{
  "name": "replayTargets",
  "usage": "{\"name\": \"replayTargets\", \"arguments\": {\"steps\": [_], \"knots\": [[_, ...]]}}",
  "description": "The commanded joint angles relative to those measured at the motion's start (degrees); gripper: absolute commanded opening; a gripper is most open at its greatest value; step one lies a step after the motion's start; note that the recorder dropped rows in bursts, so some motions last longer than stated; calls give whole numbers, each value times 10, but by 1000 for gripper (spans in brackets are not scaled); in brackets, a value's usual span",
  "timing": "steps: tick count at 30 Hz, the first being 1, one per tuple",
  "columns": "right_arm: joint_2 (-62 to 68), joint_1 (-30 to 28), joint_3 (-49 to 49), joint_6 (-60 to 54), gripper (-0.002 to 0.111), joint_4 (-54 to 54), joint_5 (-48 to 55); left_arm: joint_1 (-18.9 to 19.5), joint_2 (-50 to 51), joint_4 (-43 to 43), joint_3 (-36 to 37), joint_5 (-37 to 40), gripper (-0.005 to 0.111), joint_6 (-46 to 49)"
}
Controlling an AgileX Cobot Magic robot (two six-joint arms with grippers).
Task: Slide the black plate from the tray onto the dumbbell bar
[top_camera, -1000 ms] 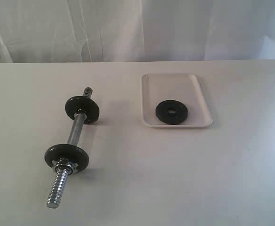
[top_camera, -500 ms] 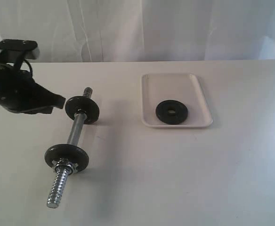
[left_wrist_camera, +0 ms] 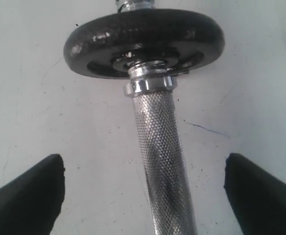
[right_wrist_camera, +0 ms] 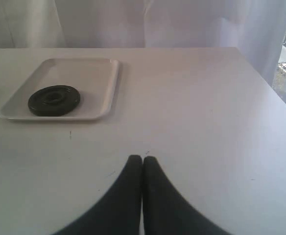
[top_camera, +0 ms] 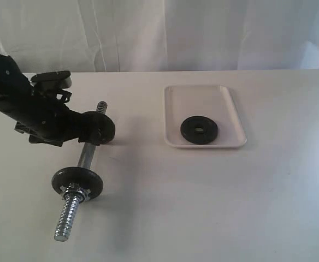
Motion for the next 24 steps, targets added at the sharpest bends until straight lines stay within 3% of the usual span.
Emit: {"name": "replayTargets", "arguments": {"steps": [1, 19, 22, 24], "knots": [[-2, 0, 3, -1, 0, -3, -10, -3, 26, -13, -10, -11, 86, -5], [-2, 0, 3, -1, 0, -3, -12, -36, 106, -11, -59, -39, 84, -5], [-2, 0, 3, -1, 0, -3, -12, -36, 106, -11, -59, -41, 75, -5], [-2, 0, 3, -1, 0, -3, -12, -36, 106, -10, -59, -26, 61, -5]]}}
